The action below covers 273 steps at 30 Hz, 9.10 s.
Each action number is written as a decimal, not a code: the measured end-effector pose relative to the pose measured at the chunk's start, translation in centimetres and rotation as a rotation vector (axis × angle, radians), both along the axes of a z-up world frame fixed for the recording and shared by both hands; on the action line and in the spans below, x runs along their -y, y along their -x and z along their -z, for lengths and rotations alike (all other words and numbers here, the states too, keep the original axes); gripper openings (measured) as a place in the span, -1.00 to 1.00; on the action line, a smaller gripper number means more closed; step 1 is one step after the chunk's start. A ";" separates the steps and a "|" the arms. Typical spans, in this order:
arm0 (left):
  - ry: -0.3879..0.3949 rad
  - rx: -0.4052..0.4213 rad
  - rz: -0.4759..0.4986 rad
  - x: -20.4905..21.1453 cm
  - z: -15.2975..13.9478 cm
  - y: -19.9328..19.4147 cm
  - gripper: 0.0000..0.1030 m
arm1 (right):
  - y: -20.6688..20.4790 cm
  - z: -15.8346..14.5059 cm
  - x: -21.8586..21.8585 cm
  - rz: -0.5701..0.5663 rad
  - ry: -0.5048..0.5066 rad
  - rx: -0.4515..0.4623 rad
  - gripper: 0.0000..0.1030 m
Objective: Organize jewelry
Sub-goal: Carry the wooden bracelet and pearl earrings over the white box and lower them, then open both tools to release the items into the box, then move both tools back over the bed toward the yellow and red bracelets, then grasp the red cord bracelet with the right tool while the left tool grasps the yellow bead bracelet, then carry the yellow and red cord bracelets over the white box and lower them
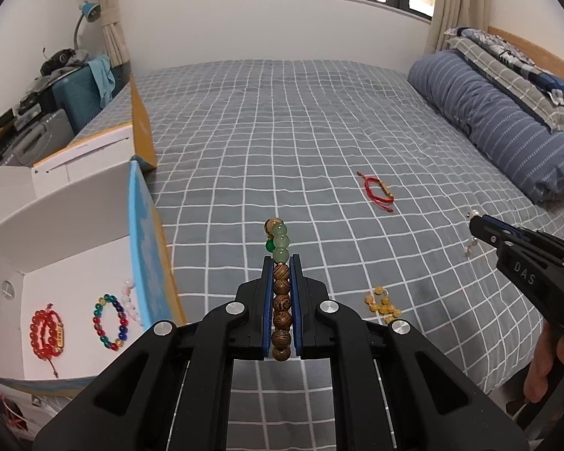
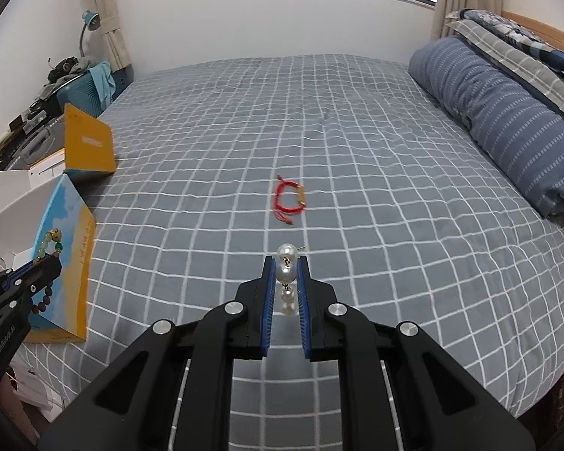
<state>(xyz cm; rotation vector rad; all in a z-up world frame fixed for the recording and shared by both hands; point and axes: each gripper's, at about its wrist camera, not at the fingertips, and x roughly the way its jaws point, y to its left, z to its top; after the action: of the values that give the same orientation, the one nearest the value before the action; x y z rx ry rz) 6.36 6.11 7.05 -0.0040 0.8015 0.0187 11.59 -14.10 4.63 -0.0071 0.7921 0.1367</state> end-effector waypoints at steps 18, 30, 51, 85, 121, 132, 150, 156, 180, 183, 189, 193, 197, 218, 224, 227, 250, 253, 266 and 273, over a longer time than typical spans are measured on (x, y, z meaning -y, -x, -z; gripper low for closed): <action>0.006 0.038 -0.106 -7.4 -2.5 0.2 -0.85 | -1.9 -2.2 -12.0 -0.165 -0.045 0.027 -0.79; 0.004 0.044 -0.205 -14.0 -3.5 1.6 -0.85 | -0.8 -3.4 -21.4 -0.302 -0.041 0.036 -0.79; -0.002 -0.026 -0.411 -25.2 -0.8 6.1 -0.85 | 3.5 0.5 -35.2 -0.504 -0.013 -0.046 -0.79; 0.035 -0.100 -0.494 -28.5 1.7 5.8 0.23 | 2.5 1.5 -35.5 -0.477 0.008 -0.076 0.26; -0.018 -0.004 -0.147 -5.4 -0.1 -0.6 0.89 | -6.2 -1.5 -8.5 -0.089 0.026 0.024 0.85; 0.008 -0.114 -0.005 3.0 4.2 -3.5 0.89 | -12.3 2.2 -2.6 -0.028 0.045 -0.076 0.85; -0.022 -0.257 0.065 8.8 13.5 -6.8 0.88 | -21.7 9.4 0.8 0.026 0.037 -0.239 0.22; -0.029 -0.252 0.061 8.8 14.8 -7.1 0.87 | -23.1 11.7 0.8 0.033 0.065 -0.295 -0.13; -0.004 -0.284 0.168 9.6 13.4 -6.3 -0.82 | -23.1 11.9 0.5 0.033 0.043 -0.299 -0.90; 0.002 -0.279 0.169 9.2 13.2 -6.6 -0.82 | -23.0 11.9 0.5 0.036 0.041 -0.298 -0.90; 0.014 -0.268 0.160 8.7 12.8 -6.9 -0.82 | -22.7 11.5 0.5 0.038 0.034 -0.289 -0.91; 0.013 -0.264 0.145 8.2 12.7 -7.2 -0.82 | -22.4 11.1 0.7 0.037 0.030 -0.279 -0.91; 0.014 -0.252 0.133 7.9 12.1 -7.3 -0.82 | -22.1 10.8 0.9 0.039 0.025 -0.271 -0.91; 0.036 -0.177 0.043 3.6 7.2 -8.2 -0.82 | -16.5 5.2 0.8 0.036 -0.011 -0.168 -0.91; 0.048 -0.179 -0.002 1.2 6.1 -9.2 -0.82 | -14.3 3.3 -0.4 0.020 -0.001 -0.131 -0.91; 0.053 -0.172 -0.017 0.3 5.1 -9.0 -0.82 | -13.3 2.5 -1.2 0.010 0.017 -0.112 -0.91; 0.035 -0.048 -0.152 -8.7 -2.0 -1.3 -0.82 | -5.7 -3.1 -10.8 -0.175 -0.024 -0.014 -0.91; 0.037 -0.040 -0.175 -10.3 -2.6 -0.5 -0.82 | -4.8 -3.9 -13.4 -0.215 -0.027 0.001 -0.91; 0.053 -0.022 -0.321 -19.2 -3.4 3.2 -0.82 | -1.4 -4.8 -24.3 -0.366 -0.029 0.016 -0.91; 0.040 -0.027 -0.395 -23.1 -2.8 4.8 -0.82 | 0.3 -4.3 -29.9 -0.435 -0.013 0.016 -0.91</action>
<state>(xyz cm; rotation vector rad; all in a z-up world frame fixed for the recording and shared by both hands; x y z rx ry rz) 1.51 29.24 9.88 -0.1998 0.8180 0.3767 11.28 15.83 8.96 -0.1690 0.7644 0.5533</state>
